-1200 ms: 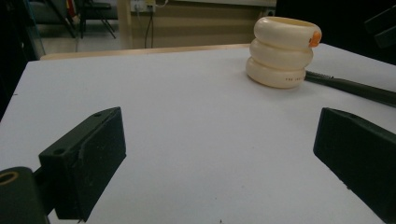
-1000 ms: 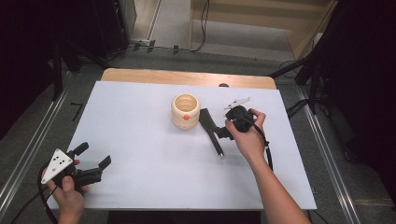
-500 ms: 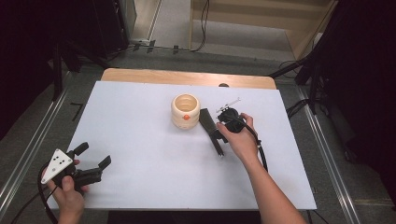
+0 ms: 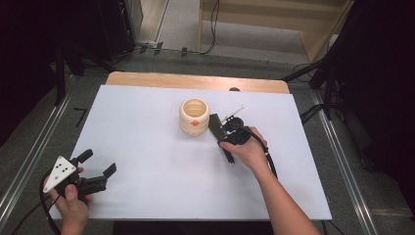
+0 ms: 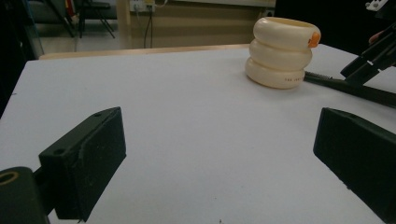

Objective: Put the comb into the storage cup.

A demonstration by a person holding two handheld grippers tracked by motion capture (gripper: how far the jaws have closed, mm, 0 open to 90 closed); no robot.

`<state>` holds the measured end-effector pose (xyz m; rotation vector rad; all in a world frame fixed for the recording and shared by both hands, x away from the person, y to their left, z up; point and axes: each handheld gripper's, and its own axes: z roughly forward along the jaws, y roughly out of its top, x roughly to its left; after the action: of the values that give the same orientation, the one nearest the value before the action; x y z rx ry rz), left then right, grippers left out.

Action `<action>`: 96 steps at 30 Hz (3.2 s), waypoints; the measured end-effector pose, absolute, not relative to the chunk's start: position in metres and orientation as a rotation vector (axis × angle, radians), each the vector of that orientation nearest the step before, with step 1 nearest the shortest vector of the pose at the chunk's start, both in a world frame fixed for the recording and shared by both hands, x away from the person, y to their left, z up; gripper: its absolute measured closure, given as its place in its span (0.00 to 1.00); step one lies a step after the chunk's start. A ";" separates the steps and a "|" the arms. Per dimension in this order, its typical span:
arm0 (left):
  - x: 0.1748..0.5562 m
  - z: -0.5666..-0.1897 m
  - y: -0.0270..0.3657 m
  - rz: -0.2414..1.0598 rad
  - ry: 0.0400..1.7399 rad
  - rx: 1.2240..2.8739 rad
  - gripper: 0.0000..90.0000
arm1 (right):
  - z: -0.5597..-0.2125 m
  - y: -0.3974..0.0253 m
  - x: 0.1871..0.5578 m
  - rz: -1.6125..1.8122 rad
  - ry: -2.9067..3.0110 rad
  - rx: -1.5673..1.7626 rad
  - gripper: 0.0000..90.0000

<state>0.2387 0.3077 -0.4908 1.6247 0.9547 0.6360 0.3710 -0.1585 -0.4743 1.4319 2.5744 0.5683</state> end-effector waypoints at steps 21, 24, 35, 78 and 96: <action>0.239 -0.491 0.308 0.635 0.953 1.630 0.03 | -0.483 -0.147 0.373 0.457 2.545 1.541 0.73; 0.239 -0.491 0.308 0.636 0.955 1.631 0.03 | -0.483 -0.147 0.372 0.457 2.496 1.612 0.76; 0.239 -0.491 0.307 0.636 0.957 1.634 0.03 | -0.484 -0.151 0.372 0.509 2.464 1.669 0.79; 0.239 -0.490 0.306 0.649 0.949 1.645 0.03 | -0.461 -0.195 0.324 1.120 2.117 1.523 0.79; 0.235 -0.488 0.302 0.686 0.919 1.652 0.03 | -0.462 -0.205 0.289 1.329 2.066 1.323 0.79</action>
<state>0.2351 0.3022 -0.4884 1.6518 0.9193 0.6863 0.2889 -0.2051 -0.4621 1.3228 2.0658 1.3292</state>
